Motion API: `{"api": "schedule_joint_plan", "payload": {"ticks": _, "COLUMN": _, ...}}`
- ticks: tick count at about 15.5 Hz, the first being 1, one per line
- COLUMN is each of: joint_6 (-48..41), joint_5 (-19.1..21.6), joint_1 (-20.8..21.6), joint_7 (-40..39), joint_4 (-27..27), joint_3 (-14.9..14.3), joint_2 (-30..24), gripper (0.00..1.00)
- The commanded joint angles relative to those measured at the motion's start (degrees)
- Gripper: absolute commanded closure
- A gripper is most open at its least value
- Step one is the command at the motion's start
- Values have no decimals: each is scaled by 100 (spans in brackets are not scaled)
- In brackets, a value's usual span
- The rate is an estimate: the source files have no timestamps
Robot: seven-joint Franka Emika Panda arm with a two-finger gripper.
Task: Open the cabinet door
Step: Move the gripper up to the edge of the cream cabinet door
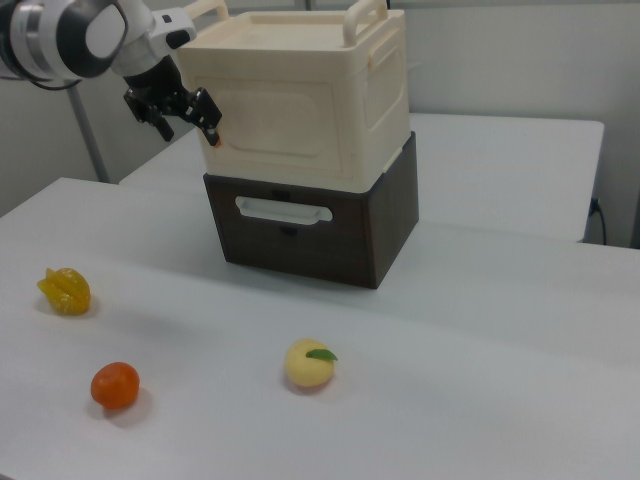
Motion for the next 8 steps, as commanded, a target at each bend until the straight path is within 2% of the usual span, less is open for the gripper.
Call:
{"api": "schedule_joint_plan", "payload": {"ticks": 1, "joint_6": 597, "joint_5": 5, "joint_1": 105, "joint_7": 110, "joint_4": 353, "joint_3": -43, "joint_2": 339, "gripper": 3}}
{"api": "schedule_joint_plan", "payload": {"ticks": 5, "joint_6": 1266, "joint_5": -65, "joint_1": 211, "joint_7": 356, "joint_4": 511, "joint_3": -51, "joint_2": 585, "gripper": 5}}
{"api": "schedule_joint_plan", "payload": {"ticks": 8, "joint_6": 1688, "joint_5": -109, "joint_1": 211, "joint_7": 356, "joint_4": 512, "joint_3": -43, "joint_2": 691, "gripper": 13}}
